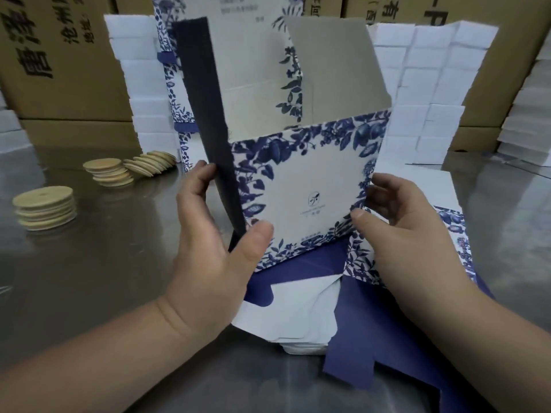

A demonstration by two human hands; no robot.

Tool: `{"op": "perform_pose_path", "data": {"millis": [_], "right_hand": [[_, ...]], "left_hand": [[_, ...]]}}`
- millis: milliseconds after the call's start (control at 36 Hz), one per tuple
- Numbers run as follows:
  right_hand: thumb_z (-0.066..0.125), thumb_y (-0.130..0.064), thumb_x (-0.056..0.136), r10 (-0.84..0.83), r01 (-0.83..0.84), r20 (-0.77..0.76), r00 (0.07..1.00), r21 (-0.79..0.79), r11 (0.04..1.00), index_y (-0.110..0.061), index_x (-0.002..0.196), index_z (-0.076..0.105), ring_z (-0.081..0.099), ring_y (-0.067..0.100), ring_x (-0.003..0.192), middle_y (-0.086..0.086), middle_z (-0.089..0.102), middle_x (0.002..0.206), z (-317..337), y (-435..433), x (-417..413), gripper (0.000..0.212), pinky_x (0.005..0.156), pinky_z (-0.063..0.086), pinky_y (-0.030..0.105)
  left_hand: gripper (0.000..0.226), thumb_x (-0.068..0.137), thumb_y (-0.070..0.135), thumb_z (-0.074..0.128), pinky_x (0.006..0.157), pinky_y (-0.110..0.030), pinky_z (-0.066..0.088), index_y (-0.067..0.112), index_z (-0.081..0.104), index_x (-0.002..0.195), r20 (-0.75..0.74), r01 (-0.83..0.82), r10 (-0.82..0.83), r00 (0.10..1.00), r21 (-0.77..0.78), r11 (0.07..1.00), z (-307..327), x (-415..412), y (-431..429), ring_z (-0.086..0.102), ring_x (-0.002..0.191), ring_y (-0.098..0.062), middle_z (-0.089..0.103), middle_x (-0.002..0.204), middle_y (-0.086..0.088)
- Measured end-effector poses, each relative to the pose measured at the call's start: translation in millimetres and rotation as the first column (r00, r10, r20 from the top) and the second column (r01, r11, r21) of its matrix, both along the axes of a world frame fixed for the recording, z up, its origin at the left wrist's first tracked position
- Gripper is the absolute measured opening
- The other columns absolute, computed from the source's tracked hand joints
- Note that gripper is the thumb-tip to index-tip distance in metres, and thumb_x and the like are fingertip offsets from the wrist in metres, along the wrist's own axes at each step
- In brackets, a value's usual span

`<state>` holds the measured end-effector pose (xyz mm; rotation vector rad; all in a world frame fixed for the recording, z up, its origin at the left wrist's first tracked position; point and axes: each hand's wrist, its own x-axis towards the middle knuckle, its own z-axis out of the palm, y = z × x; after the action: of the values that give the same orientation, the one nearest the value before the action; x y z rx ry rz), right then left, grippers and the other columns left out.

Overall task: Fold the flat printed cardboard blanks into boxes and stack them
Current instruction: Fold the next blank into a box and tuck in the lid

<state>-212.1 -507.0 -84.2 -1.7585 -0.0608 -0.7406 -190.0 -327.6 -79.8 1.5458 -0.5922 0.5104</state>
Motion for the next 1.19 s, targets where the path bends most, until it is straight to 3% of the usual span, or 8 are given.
{"op": "perform_pose_path", "data": {"millis": [222,361,556,639,695,806,1028,1195], "right_hand": [[0.06,-0.02,0.08,0.056,-0.057,-0.038,0.998,-0.036,0.998,-0.032,0.095,0.062,0.063,-0.01,0.082,-0.028,0.067,0.093,4,4,-8,0.019,0.065,0.042,0.001],[0.061,-0.04,0.071,0.092,-0.092,-0.012,0.996,-0.025,0.995,-0.03,0.092,0.061,0.063,-0.002,0.082,-0.016,0.068,0.091,7,8,-15,0.023,0.069,0.045,0.01],[0.052,-0.052,0.061,0.153,-0.151,0.09,0.984,-0.028,0.988,-0.033,0.109,0.055,0.06,0.0,0.09,-0.01,0.064,0.098,9,11,-19,0.052,0.072,0.046,0.012],[0.056,-0.047,0.065,0.194,-0.183,0.13,0.972,-0.092,0.979,-0.034,0.132,0.042,0.053,0.01,0.117,-0.01,0.056,0.126,10,11,-19,0.07,0.094,0.047,0.033],[0.057,-0.044,0.069,0.192,-0.161,0.163,0.968,-0.187,0.969,-0.033,0.143,0.03,0.043,0.011,0.13,-0.009,0.045,0.141,14,11,-20,0.08,0.105,0.038,0.043],[0.059,-0.039,0.075,0.177,-0.09,0.262,0.949,-0.313,0.946,-0.062,0.133,0.012,0.024,-0.003,0.139,-0.035,0.025,0.145,21,9,-18,0.078,0.109,0.029,0.036],[0.056,-0.039,0.076,0.185,-0.078,0.274,0.944,-0.359,0.93,-0.061,0.133,0.016,0.014,-0.012,0.138,-0.037,0.019,0.148,34,0,-14,0.073,0.109,0.02,0.011],[0.055,-0.041,0.076,0.213,-0.109,0.232,0.949,-0.393,0.913,-0.062,0.127,0.024,0.015,0.0,0.143,-0.022,0.028,0.151,42,6,-15,0.063,0.116,0.021,0.041]], "left_hand": [[0.077,0.061,0.061,0.051,0.114,-0.033,0.024,0.049,0.015,0.128,-0.028,-0.099,0.102,0.994,0.093,0.991,-10,8,6,0.029,0.136,-0.007,0.031,0.147,0.007],[0.092,0.065,0.052,0.047,0.092,-0.002,0.032,0.014,0.021,0.144,-0.023,-0.036,0.038,0.999,0.052,0.998,-10,8,5,0.044,0.117,0.009,0.046,0.132,0.008],[0.084,0.072,0.043,0.044,0.095,-0.008,0.035,0.004,0.02,0.142,0.079,0.053,-0.055,0.995,0.026,0.998,-3,5,9,0.047,0.116,0.008,0.048,0.127,0.009],[0.085,0.071,0.045,0.046,0.109,-0.033,0.034,0.01,0.019,0.144,0.094,0.048,-0.046,0.995,-0.016,0.999,4,8,13,0.041,0.129,-0.012,0.04,0.141,-0.007],[0.08,0.072,0.043,0.046,0.105,-0.032,0.038,0.018,0.018,0.142,0.132,0.07,-0.065,0.989,-0.033,0.997,13,12,16,0.04,0.13,-0.01,0.032,0.147,-0.011],[0.06,0.075,0.042,0.045,0.102,-0.016,0.035,0.042,0.016,0.127,0.246,0.065,-0.065,0.967,0.008,0.998,27,20,22,0.031,0.135,-0.004,0.021,0.151,-0.007],[0.07,0.078,0.04,0.051,0.111,-0.051,0.027,0.027,0.017,0.138,0.294,0.068,-0.123,0.948,0.192,0.979,42,26,27,0.03,0.137,-0.025,0.028,0.149,-0.012],[0.067,0.08,0.039,0.051,0.111,-0.036,0.033,0.028,0.018,0.137,0.301,0.08,-0.135,0.944,0.188,0.979,47,24,28,0.035,0.135,-0.013,0.035,0.146,0.0]]}}
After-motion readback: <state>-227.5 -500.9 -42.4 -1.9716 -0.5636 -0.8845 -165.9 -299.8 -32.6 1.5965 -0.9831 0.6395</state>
